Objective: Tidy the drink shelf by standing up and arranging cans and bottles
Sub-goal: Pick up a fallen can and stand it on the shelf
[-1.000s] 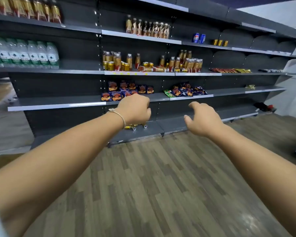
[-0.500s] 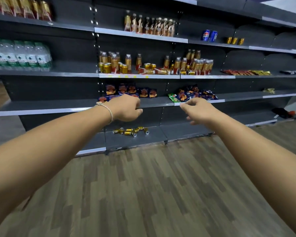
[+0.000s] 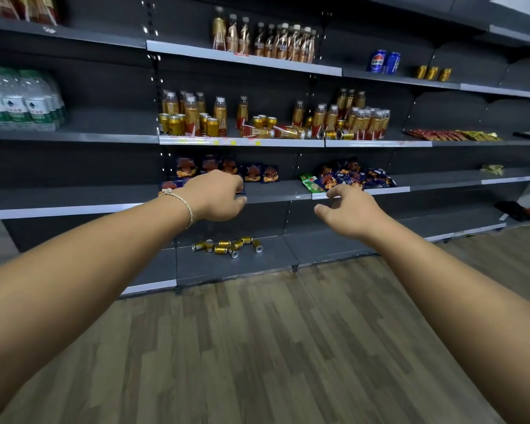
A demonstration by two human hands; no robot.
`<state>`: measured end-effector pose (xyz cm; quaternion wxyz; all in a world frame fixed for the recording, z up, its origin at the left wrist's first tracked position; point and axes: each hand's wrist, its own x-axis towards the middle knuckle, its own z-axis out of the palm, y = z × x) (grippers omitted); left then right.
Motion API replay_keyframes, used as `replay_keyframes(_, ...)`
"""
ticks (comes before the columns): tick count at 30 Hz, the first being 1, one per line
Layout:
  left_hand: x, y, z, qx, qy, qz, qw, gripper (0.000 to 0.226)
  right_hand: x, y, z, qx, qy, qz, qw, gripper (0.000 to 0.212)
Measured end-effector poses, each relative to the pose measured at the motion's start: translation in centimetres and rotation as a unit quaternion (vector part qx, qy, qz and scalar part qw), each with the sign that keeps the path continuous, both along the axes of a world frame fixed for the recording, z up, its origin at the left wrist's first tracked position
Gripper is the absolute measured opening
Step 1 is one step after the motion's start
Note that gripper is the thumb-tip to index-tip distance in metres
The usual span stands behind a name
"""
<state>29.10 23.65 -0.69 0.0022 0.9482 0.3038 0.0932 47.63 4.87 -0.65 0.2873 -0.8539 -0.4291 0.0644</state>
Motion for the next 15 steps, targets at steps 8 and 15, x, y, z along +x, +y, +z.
replay_keyframes(8, 8.3, 11.6, -0.4, -0.008, 0.008, -0.012, 1.000, 0.030, 7.1, 11.0, -0.2, -0.033, -0.048, 0.002, 0.998, 0.050)
replay_keyframes(15, 14.4, 23.1, 0.9, -0.038, -0.031, -0.023, 0.999, 0.023, 13.7, 21.7, 1.6, -0.017, -0.059, -0.010, 0.998, 0.028)
